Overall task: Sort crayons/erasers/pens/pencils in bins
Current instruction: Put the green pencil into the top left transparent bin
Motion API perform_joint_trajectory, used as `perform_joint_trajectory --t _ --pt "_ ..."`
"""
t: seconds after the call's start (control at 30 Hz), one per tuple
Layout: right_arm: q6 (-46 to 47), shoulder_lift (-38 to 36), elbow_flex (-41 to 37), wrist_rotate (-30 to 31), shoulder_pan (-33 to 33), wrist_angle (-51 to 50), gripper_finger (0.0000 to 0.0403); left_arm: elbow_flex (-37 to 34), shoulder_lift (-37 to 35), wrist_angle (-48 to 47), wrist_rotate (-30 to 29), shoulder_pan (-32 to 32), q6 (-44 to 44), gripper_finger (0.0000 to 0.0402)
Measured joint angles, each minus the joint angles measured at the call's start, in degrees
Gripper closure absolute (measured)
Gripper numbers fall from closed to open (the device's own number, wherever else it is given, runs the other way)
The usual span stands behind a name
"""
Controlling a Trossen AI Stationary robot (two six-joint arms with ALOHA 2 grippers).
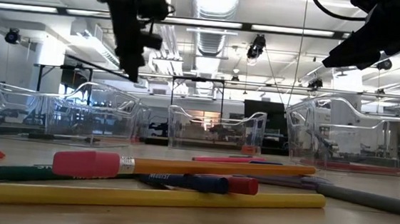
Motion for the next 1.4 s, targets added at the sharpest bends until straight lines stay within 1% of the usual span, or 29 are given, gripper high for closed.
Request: perform_joint_trajectory --t 0.13,0.2,0.27,0.37,0.47,0.57,0.67,0.73,0.87,0.93,1.1,1.17,1.23,1.27,1.33,1.4 --pt "0.11 0.0 0.0 0.0 0.0 0.0 0.0188 -1.77 0.1 1.43 0.06 4.55 1.4 0.0377" --pt "0.52 0.0 0.0 0.02 0.0 0.0 0.0188 -1.8 0.37 1.48 0.07 6.11 1.85 0.0366" --pt "0.52 0.02 0.0 0.0 0.0 0.02 0.0188 -1.67 0.59 1.5 0.13 7.54 1.82 0.0343" --pt "0.88 0.02 -0.26 0.0 0.0 0.07 0.0188 -1.62 0.57 2.42 0.09 9.01 1.87 0.0295" --pt "1.42 0.13 -0.62 0.01 0.0 0.23 0.0188 -1.36 0.57 2.91 -0.1 9.25 1.88 0.0245" --pt "1.35 0.62 -0.7 0.0 0.0 0.4 0.0188 -0.11 -0.06 2.96 -0.95 8.56 0.33 0.021" --pt "0.06 1.52 -0.68 0.02 0.0 1.64 0.0188 1.76 -2.03 3.81 -0.58 5.88 -1.39 0.0199" --pt "-1.44 2.16 -0.48 -0.16 0.0 2.57 0.0188 2.38 -4.21 5.46 1.91 3.08 -2.74 0.0197" --pt "-3.87 3.41 0.11 -2.78 -0.02 5.45 0.0188 1.97 -10.05 14.67 6.55 -4.54 -5.23 0.0196" --pt "-4.68 4.16 0.6 -3.76 -0.02 6.05 0.0188 0.88 -12.57 20.23 7.01 -9.35 -5.92 0.0196" --pt "-5.07 6.25 1.97 -4.99 -0.02 6.02 0.0188 -4.86 -17.14 34.17 7.54 -21.27 -5.84 0.0196" --pt "-5.27 7.04 2.27 -5.05 -0.02 6.03 0.0188 -7.31 -18.09 35.71 4.87 -24.42 -5.92 0.0196" --pt "-5.45 7.88 2.6 -5.14 -0.02 6.04 0.0188 -9.83 -18.14 35.03 -1.98 -25.84 -7.79 0.0196" --pt "-5.46 8.25 2.78 -5.16 -0.02 6.09 0.0188 -11.06 -18.08 32.95 -5.01 -25.77 -9.55 0.0196" --pt "-5.45 8.97 2.86 -5.16 -0.02 6.12 0.0188 -13.34 -18.08 28.68 -6.48 -25.05 -12.91 0.0196" --pt "-5.46 9.69 2.86 -5.18 -0.02 6.08 0.0188 -16.57 -18.16 27.89 -6.38 -24.59 -14.32 0.0196"
